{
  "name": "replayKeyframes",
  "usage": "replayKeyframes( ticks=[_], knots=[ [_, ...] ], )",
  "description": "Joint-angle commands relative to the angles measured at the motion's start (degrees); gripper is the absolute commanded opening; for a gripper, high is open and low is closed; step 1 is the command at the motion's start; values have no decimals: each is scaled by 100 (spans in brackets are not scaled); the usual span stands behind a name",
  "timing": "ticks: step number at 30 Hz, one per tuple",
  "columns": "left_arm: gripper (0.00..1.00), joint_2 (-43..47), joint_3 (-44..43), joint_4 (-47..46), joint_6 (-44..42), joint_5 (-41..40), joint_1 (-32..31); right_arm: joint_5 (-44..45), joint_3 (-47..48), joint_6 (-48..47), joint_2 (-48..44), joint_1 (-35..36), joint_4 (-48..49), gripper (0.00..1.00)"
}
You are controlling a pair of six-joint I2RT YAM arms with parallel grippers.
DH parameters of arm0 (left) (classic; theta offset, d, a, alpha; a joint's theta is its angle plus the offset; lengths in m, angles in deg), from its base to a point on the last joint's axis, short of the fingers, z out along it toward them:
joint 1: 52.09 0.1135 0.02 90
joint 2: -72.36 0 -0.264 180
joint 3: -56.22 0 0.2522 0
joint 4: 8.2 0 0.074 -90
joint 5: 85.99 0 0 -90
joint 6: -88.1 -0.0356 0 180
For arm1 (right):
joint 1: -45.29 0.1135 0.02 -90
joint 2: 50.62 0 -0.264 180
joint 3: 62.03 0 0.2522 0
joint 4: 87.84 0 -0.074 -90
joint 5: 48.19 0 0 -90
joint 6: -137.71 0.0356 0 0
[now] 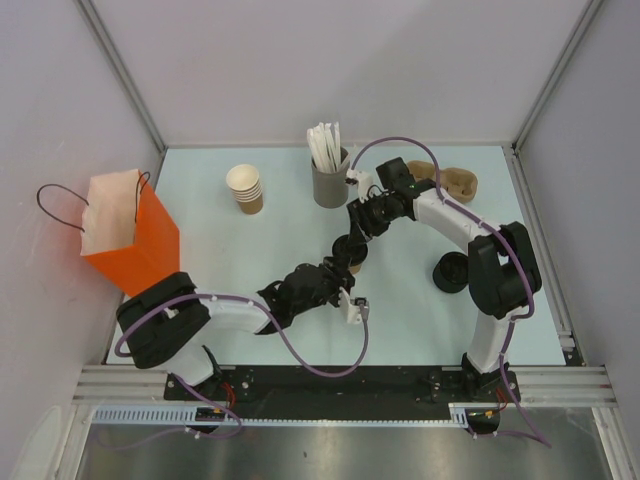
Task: Pack the takeout coffee
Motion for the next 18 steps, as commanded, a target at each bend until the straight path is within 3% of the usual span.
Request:
replayKeyframes(
  ticks=[1, 5, 11, 16, 18],
  knots=[
    [44, -120, -24, 369, 125, 293, 68, 944, -283, -391, 229, -40, -337, 49],
    [37, -111, -24, 589, 107, 381, 50, 979, -300, -400, 282, -31, -346, 48],
    [36, -129, -50, 1178, -59, 592, 15, 1041, -309, -417, 334, -75, -355, 47],
    [39, -103, -146, 1678, -86, 645, -38, 1067, -301, -435, 352, -93, -381, 47],
    [47, -103, -182, 1697, -24, 636, -46, 1076, -301, -435, 361, -93, -381, 47]
  ],
)
